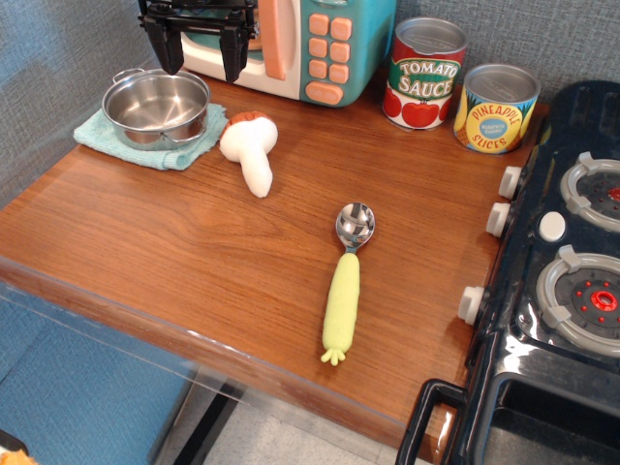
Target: Pick up spoon and place it right in front of the canned goods.
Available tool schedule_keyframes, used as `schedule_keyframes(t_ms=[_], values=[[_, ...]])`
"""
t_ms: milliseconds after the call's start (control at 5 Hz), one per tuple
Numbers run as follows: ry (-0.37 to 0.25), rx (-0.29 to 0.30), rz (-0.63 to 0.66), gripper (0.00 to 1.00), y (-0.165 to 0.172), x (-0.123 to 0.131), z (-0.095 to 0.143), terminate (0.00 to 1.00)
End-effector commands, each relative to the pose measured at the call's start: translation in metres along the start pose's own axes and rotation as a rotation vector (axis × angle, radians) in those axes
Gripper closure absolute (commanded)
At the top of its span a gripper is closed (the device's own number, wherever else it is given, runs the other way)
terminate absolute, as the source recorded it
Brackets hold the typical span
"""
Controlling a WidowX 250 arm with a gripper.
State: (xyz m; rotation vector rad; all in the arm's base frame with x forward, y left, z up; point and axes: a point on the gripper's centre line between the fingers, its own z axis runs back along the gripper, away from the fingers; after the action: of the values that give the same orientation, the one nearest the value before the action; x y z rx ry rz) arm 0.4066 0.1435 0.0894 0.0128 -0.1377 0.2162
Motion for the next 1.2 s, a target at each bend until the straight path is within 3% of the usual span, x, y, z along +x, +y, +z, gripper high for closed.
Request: schedule_keyframes(t_ms=[0,200,400,600,1000], values=[[0.000,0.000,0.000,0.00,0.000,0.000,0.000,0.00],[-0.061,0.003,-0.077,0.00,-0.020,-0.022,0.014,0.00],[-0.110,-0.045,-0.146,0.00,-0.047,-0.059,0.038,0.00],[-0.081,-0.069,-0.149,0.00,-0.072,-0.108,0.033,0.00],[-0.071,-0.016,-0.110,0.00,-0.112,-0.172,-0.002,0.00]])
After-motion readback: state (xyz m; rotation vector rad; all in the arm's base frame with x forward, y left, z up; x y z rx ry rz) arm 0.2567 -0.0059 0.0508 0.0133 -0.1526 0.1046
